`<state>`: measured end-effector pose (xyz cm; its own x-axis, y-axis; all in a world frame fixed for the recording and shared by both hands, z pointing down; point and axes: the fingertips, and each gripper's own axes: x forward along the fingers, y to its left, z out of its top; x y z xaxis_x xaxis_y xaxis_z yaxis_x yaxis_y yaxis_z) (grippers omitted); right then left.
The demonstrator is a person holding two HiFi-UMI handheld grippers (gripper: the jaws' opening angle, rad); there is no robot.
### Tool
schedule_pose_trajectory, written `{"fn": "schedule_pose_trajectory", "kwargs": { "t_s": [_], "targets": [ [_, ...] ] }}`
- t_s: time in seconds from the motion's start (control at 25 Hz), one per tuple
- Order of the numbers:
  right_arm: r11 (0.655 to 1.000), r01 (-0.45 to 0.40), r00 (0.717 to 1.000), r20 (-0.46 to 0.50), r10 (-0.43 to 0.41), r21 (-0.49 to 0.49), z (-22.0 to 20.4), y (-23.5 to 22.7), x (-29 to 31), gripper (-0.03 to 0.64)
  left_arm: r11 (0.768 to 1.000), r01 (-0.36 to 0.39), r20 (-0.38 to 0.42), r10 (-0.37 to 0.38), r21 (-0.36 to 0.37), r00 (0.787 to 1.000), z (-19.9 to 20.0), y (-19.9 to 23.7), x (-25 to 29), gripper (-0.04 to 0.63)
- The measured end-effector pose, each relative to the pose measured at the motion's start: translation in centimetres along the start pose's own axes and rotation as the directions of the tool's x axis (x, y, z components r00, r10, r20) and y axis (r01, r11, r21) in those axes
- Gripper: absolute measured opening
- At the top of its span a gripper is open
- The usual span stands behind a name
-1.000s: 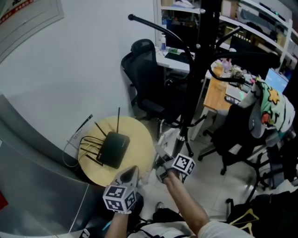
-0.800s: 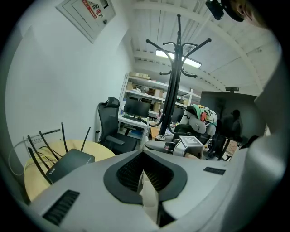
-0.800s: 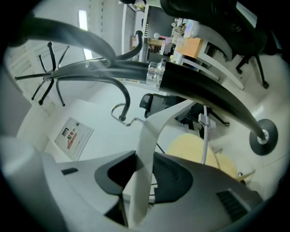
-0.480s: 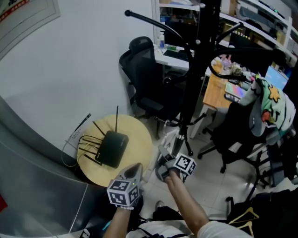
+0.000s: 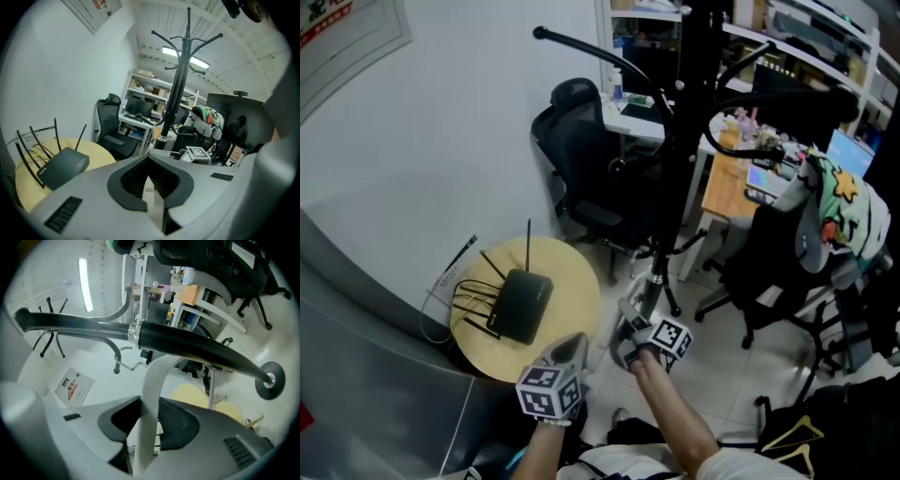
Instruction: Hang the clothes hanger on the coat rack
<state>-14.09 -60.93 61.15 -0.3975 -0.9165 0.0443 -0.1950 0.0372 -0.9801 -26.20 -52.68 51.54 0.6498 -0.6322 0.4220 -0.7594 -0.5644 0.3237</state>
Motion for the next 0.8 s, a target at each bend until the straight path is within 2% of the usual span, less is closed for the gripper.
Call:
{"fn": "schedule_pose_trajectory", "kwargs": {
  "t_s": [0.28, 0.52, 0.8],
  "targets": [
    [0.999, -0.021, 1.0, -0.018, 0.022, 0.025, -0.3, -0.3, -0.3, 0.138, 1.0, -0.002, -0.001, 0.002, 0.0, 1.0, -0.3, -0.3, 0.1, -0.006],
    [0.999, -0.009, 1.0, -0.017, 0.009, -0.042, 0.2, -0.9, 0.4, 0.14, 1.0, -0.011, -0.005, 0.011, -0.004, 1.0, -0.6, -0.4, 0.4, -0.006],
    [0.997, 0.03, 0.999, -0.01, -0.03, -0.067, 0.0, -1.5, 1.3, 0.141, 1.0, -0.017, 0.005, 0.018, -0.013, 1.0, -0.6, -0.5, 0.4, -0.006]
  ]
}}
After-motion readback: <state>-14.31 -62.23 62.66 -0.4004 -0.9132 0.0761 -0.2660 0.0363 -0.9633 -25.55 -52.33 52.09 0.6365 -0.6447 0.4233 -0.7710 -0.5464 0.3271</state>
